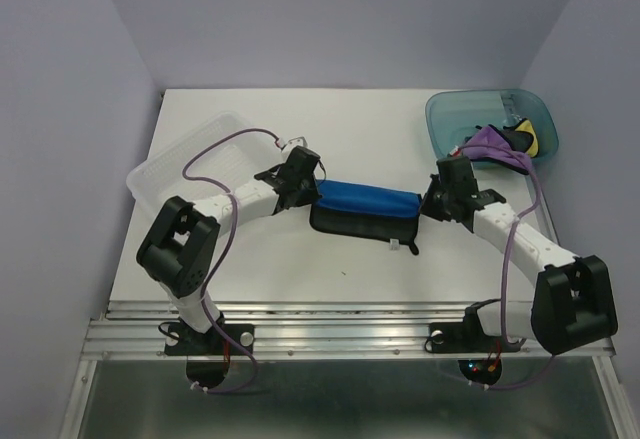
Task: Fold and stack the towels
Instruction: Fold the towel
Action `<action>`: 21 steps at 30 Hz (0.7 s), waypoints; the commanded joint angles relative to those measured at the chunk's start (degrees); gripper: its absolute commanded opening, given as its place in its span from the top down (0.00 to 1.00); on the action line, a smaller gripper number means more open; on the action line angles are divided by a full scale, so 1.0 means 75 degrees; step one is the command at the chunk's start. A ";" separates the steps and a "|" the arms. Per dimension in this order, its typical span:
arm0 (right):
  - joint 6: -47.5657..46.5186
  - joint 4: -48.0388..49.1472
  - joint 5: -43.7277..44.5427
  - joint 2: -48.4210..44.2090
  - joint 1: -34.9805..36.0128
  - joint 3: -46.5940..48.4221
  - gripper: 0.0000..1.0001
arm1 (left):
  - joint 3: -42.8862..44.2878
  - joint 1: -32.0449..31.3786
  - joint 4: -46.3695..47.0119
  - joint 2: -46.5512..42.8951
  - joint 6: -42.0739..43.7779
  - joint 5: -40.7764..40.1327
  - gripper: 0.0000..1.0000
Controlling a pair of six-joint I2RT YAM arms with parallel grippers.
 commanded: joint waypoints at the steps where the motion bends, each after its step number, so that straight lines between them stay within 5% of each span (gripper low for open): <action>1: -0.0150 -0.0073 -0.0273 -0.0374 -0.0058 -0.0236 0.99 | -0.0102 -0.0039 0.0009 -0.0280 0.0067 -0.0330 1.00; 21: -0.0069 0.0501 -0.0602 -0.0046 -0.0058 -0.0951 0.99 | 0.0132 -0.0191 -0.0178 0.0459 0.0044 -0.0540 1.00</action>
